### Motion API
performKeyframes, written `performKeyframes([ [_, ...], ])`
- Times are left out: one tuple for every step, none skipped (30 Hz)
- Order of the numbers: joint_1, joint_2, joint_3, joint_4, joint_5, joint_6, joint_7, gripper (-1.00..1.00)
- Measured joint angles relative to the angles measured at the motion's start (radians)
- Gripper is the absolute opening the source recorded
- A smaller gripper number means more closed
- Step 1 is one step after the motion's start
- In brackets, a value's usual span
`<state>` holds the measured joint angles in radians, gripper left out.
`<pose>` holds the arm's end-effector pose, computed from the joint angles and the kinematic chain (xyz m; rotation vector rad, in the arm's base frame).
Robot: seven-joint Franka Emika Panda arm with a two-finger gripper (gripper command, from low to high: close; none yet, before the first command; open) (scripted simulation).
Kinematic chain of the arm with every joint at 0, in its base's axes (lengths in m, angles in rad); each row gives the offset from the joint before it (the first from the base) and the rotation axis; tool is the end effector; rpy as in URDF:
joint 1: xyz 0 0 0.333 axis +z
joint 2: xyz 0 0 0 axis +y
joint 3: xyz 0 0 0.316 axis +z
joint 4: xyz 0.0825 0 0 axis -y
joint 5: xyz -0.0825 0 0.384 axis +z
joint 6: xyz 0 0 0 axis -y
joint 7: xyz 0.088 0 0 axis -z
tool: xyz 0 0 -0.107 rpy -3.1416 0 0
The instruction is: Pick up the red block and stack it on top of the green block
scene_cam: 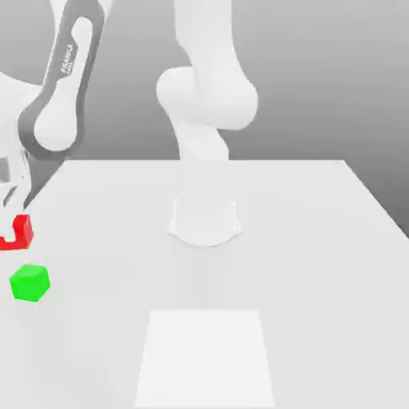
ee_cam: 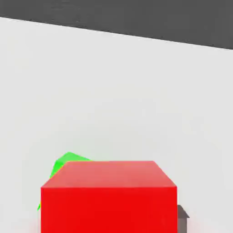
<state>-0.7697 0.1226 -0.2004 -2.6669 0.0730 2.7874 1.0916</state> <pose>0.2316 -0.3485 0.1985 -1.5234 2.7463 -0.0017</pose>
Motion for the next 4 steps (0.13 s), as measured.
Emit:
performKeyframes([
  [-0.007, 0.033, 0.014, 0.001, 0.020, 0.031, -0.014, 1.00],
  [-0.007, 0.033, 0.014, 0.001, 0.020, 0.031, -0.014, 1.00],
  [-0.007, 0.033, 0.014, 0.001, 0.020, 0.031, -0.014, 1.00],
  [-0.007, 0.033, 0.014, 0.001, 0.020, 0.031, -0.014, 1.00],
])
